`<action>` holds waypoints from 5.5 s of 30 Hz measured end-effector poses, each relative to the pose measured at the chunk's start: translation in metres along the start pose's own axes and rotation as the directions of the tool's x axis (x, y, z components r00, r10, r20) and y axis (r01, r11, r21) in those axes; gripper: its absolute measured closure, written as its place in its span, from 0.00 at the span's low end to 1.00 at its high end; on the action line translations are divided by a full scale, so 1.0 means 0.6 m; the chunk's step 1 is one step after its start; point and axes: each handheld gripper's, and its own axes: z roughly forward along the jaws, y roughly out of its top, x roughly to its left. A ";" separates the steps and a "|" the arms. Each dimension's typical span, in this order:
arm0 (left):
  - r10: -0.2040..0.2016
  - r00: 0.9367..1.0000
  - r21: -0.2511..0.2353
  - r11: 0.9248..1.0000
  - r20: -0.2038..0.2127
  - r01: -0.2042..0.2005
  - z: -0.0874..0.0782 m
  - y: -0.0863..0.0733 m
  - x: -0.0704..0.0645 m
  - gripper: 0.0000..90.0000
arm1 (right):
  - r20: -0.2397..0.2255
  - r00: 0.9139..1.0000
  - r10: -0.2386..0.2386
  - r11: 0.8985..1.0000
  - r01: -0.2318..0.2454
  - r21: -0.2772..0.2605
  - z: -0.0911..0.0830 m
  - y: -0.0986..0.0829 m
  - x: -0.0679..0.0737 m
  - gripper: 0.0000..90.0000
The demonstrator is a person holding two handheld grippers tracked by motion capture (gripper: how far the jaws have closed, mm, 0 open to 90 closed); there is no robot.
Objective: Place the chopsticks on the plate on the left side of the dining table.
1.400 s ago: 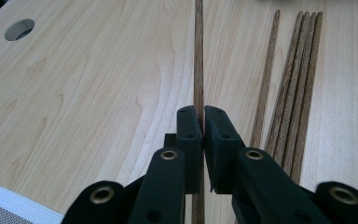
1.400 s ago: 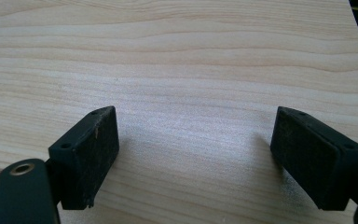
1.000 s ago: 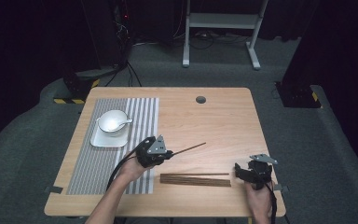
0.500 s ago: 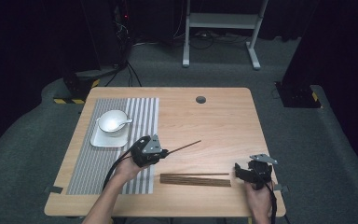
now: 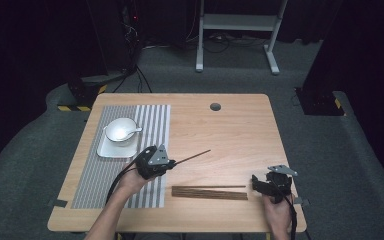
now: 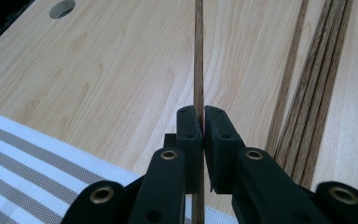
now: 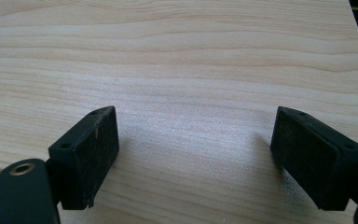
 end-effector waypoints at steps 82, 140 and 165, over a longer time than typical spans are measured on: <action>-0.098 0.975 0.128 0.984 -0.198 0.125 -0.094 -0.112 0.066 0.94 | -0.001 1.000 -0.003 1.000 0.003 0.000 0.000 0.000 0.001 0.16; -0.105 0.925 0.254 0.945 -0.365 0.207 -0.074 -0.171 0.125 0.94 | -0.002 1.000 -0.003 1.000 0.003 0.001 0.000 0.001 0.002 0.16; -0.113 0.918 0.294 0.926 -0.380 0.235 -0.053 -0.183 0.144 0.94 | -0.002 1.000 -0.004 1.000 0.004 0.001 0.000 0.001 0.002 0.16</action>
